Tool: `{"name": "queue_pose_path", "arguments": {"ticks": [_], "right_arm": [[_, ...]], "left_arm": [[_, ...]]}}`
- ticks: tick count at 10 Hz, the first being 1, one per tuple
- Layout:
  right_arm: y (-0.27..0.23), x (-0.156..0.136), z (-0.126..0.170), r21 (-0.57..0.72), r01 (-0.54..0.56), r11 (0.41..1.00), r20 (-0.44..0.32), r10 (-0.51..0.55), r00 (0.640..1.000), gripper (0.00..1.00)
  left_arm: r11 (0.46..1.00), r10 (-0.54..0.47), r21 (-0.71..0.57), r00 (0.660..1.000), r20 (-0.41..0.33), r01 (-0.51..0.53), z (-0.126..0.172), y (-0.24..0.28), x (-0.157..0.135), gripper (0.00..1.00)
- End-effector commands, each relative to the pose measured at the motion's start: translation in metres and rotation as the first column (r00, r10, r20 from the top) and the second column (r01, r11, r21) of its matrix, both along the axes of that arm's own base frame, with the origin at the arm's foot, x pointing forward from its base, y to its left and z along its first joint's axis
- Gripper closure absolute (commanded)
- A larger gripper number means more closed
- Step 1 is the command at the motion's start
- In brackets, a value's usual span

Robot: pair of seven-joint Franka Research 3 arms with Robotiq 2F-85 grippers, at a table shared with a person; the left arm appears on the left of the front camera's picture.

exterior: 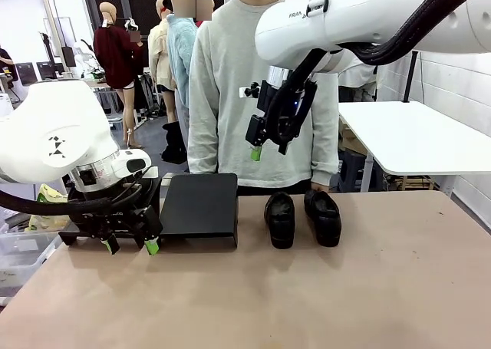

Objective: Organize the shoes by placing them on the stand.
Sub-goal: Pick up one Shoe and place it in the middle of the table.

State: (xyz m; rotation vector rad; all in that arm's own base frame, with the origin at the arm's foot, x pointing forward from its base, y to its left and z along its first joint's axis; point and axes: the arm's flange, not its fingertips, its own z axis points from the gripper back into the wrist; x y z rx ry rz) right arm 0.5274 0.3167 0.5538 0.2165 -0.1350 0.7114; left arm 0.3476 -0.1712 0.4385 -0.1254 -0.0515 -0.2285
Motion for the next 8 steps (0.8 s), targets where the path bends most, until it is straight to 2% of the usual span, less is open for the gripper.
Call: {"name": "queue_pose_path", "arguments": {"ticks": [1,2,4,6,8], "right_arm": [[0.000,0.001,-0.004,-0.002,0.001,1.000,-0.007,-0.001,1.000,0.00],[0.013,0.020,-0.018,-0.033,0.099,0.994,-0.090,-0.102,0.991,0.00],[0.040,0.054,-0.068,0.026,0.147,0.989,-0.181,-0.140,0.974,0.00],[0.051,0.054,-0.087,0.023,0.210,0.977,-0.201,-0.201,0.959,0.00],[0.057,0.053,-0.102,-0.046,0.292,0.955,-0.234,-0.295,0.927,0.00]], "left_arm": [[1.000,-0.005,0.005,1.000,0.001,0.005,0.000,0.003,0.001,0.00],[1.000,-0.005,0.005,1.000,0.001,0.005,0.000,0.003,0.001,0.00],[1.000,-0.005,0.005,1.000,0.001,0.005,0.000,0.003,0.001,0.00],[1.000,-0.005,0.005,1.000,0.001,0.005,0.000,0.003,0.001,0.00],[1.000,-0.005,0.005,1.000,0.001,0.005,0.000,0.003,0.001,0.00]]}}
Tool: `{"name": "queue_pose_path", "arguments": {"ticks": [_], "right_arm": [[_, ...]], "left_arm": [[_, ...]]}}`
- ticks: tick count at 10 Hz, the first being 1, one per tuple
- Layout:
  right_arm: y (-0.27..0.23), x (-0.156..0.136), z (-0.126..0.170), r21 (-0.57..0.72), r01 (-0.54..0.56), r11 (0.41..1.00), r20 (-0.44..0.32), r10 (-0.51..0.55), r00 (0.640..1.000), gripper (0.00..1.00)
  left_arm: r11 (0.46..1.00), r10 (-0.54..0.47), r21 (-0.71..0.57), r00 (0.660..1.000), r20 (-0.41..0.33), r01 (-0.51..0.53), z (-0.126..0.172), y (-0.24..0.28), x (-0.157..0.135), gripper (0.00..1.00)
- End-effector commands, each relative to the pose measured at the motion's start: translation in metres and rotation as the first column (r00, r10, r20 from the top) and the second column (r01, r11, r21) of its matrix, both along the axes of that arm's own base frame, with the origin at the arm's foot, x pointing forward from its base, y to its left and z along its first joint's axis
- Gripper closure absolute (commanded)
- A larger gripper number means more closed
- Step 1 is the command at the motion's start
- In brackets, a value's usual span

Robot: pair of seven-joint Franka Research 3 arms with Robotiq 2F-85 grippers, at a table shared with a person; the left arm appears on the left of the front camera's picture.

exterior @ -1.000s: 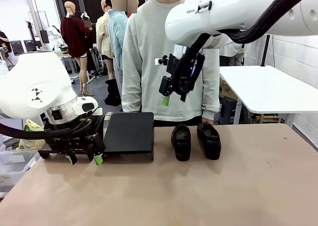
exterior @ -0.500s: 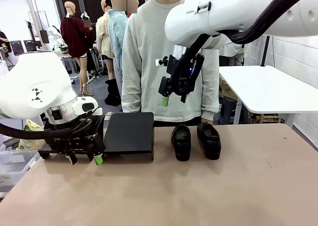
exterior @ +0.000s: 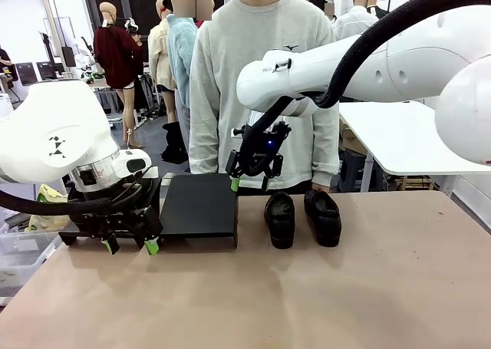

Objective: Organize the shoes by placing them on the stand.
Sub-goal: Pick up one Shoe and place it in the middle of the table.

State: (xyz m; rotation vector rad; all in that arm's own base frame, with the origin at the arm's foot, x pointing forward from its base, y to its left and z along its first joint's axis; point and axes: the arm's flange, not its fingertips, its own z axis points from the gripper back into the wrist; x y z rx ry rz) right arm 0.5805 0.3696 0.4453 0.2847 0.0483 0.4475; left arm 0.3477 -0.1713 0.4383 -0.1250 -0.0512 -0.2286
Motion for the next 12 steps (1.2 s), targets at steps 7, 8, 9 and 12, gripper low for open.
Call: {"name": "queue_pose_path", "arguments": {"ticks": [7,8,9,12], "right_arm": [[-0.004,-0.010,-0.016,-0.150,0.308,0.940,-0.037,-0.316,0.948,0.00],[0.003,-0.005,-0.012,-0.093,0.257,0.962,-0.056,-0.263,0.963,0.00],[0.003,-0.005,-0.012,-0.093,0.257,0.962,-0.056,-0.263,0.963,0.00],[0.003,-0.005,-0.012,-0.093,0.257,0.962,-0.056,-0.263,0.963,0.00]], "left_arm": [[1.000,-0.005,0.005,1.000,0.001,0.005,0.000,0.003,0.001,0.00],[1.000,-0.005,0.005,1.000,0.001,0.005,0.000,0.003,0.001,0.00],[1.000,-0.005,0.005,1.000,0.001,0.005,0.000,0.003,0.001,0.00],[1.000,-0.005,0.005,1.000,0.001,0.005,0.000,0.003,0.001,0.00]]}}
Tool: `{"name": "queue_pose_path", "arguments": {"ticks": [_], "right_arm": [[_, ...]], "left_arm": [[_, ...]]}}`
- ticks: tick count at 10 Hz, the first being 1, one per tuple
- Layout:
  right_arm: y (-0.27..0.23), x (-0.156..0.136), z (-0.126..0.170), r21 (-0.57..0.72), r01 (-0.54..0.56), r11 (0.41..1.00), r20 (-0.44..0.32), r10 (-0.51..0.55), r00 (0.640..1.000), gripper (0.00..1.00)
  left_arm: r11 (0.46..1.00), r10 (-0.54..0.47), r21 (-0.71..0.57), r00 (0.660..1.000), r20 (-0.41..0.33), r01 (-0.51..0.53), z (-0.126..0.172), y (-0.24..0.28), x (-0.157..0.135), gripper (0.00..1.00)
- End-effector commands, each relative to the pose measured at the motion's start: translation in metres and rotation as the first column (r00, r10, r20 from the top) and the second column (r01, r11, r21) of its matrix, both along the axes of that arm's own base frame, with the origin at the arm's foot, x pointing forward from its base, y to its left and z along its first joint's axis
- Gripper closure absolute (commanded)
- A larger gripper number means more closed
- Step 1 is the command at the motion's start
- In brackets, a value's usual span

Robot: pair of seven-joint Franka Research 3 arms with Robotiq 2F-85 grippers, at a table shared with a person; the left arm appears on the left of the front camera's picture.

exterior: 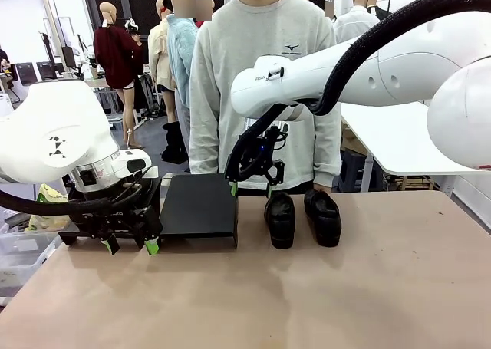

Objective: Organize the shoes by placing them on the stand.
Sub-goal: Pick up one Shoe and place it in the middle of the table.

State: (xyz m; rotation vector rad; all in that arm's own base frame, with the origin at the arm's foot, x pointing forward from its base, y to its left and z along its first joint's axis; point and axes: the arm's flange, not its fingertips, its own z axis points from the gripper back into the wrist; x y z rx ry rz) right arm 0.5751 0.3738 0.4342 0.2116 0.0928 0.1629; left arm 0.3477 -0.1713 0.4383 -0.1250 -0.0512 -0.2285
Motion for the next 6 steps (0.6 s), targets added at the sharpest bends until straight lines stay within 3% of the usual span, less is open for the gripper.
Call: {"name": "queue_pose_path", "arguments": {"ticks": [1,5,6], "right_arm": [[-0.0009,0.0004,-0.0006,0.007,-0.010,1.000,-0.002,0.010,1.000,0.00],[0.0000,0.0000,0.0000,0.000,0.000,1.000,0.000,0.000,1.000,0.00],[0.0025,-0.0004,-0.0049,-0.028,0.026,0.999,0.043,-0.025,0.999,0.00]], "left_arm": [[1.000,-0.005,0.005,1.000,0.001,0.005,-0.0001,0.0026,0.0005,0.00],[1.000,-0.005,0.005,1.000,0.001,0.005,-0.0001,0.0026,0.0005,0.00],[1.000,-0.005,0.005,1.000,0.001,0.005,-0.0001,0.0026,0.0005,0.00]]}}
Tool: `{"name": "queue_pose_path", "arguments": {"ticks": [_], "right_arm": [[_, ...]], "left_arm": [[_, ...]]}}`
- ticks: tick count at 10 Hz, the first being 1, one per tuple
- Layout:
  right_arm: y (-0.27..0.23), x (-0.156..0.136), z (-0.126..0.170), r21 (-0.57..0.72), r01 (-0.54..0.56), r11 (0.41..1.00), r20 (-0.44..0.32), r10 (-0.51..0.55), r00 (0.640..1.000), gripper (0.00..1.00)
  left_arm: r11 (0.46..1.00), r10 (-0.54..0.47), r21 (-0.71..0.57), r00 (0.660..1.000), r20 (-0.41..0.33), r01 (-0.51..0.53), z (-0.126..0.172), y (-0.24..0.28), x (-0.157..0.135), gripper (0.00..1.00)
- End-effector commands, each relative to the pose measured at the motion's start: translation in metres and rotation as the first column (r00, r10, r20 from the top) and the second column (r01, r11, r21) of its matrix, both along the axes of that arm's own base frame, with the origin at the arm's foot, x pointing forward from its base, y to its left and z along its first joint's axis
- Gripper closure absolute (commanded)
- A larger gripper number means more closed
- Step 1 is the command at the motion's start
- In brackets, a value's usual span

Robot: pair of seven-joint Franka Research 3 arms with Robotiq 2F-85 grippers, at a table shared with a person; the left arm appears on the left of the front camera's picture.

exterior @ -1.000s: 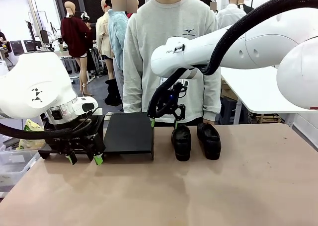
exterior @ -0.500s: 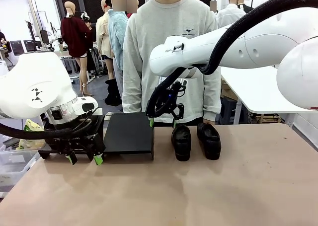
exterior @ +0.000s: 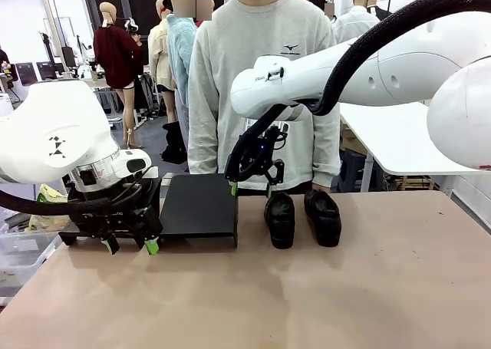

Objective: Organize the shoes by placing them on the stand.
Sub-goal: Pick up one Shoe and place it in the middle of the table.

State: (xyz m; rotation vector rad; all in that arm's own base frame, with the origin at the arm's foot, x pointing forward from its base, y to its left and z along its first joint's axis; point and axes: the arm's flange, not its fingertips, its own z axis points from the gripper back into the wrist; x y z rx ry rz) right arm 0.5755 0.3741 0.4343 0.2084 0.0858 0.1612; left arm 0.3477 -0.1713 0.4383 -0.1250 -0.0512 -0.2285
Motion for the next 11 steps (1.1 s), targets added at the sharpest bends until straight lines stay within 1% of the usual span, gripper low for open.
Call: {"name": "queue_pose_path", "arguments": {"ticks": [1,5,7,10,11], "right_arm": [[0.003,-0.004,-0.010,-0.058,0.036,0.998,0.057,-0.033,0.998,0.00],[0.004,-0.010,-0.034,-0.166,0.126,0.978,0.155,-0.100,0.983,0.00],[0.002,-0.011,-0.045,-0.199,0.148,0.969,0.156,-0.118,0.981,0.00],[-0.002,-0.012,-0.061,-0.234,0.153,0.960,0.141,-0.122,0.982,0.00],[0.001,-0.014,-0.067,-0.234,0.135,0.963,0.124,-0.108,0.986,0.00]], "left_arm": [[1.000,-0.005,0.005,1.000,0.001,0.005,0.000,0.003,0.001,0.00],[1.000,-0.005,0.005,1.000,0.001,0.005,0.000,0.003,0.001,0.00],[1.000,-0.005,0.005,1.000,0.001,0.005,0.000,0.003,0.001,0.00],[1.000,-0.005,0.005,1.000,0.001,0.005,0.000,0.003,0.001,0.00],[1.000,-0.005,0.005,1.000,0.001,0.005,0.000,0.003,0.001,0.00]]}}
